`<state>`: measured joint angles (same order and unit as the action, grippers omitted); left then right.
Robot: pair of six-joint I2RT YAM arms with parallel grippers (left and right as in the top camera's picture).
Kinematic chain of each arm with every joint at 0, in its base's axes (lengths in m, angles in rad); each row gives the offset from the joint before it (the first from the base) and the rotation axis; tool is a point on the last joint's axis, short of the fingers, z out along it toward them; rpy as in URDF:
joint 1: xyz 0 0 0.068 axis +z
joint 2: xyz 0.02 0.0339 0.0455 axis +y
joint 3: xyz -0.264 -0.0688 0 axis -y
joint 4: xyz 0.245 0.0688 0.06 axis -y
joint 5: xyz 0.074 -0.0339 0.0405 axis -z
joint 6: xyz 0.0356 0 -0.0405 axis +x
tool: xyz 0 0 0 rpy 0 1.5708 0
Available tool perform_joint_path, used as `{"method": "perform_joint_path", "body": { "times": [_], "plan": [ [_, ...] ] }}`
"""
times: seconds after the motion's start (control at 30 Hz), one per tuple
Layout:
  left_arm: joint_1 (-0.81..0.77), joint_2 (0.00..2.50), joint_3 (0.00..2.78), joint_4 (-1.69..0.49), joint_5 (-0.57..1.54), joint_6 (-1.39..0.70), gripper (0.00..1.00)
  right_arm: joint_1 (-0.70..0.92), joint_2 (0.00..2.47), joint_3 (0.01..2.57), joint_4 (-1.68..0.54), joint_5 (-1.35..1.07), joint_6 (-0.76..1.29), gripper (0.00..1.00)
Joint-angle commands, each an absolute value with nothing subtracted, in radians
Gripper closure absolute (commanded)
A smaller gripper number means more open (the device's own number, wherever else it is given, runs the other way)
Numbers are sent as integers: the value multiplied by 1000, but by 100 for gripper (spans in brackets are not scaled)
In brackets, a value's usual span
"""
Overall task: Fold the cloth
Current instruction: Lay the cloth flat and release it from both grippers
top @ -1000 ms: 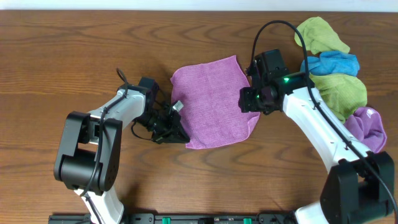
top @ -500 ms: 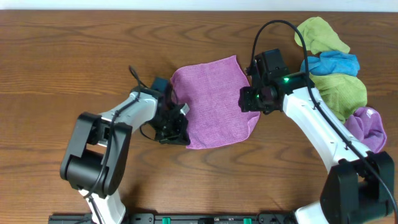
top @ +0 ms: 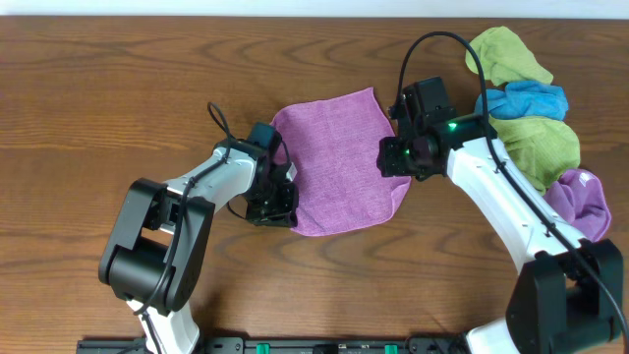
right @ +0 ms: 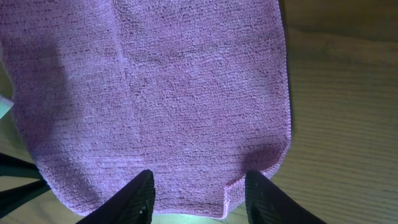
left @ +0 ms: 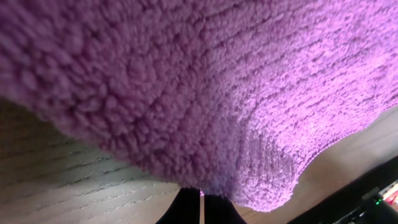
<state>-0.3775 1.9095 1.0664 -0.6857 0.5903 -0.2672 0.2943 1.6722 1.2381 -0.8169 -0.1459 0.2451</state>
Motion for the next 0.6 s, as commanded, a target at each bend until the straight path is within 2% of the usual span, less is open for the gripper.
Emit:
{"method": "perform_joint_path", "body": {
  "times": [0.0,0.23,0.57],
  "plan": [
    [-387,1913,1066,-679,538,-293,94,302,1653,1240,-815,-158,258,53],
    [-389,1913,1066,-788,400,-294,94,302,1653,1240,-815,-158,258,53],
    [-384,1913,1066,-877,319,-304,94,302,1653,1240,-810,-155,258,54]
  ]
}}
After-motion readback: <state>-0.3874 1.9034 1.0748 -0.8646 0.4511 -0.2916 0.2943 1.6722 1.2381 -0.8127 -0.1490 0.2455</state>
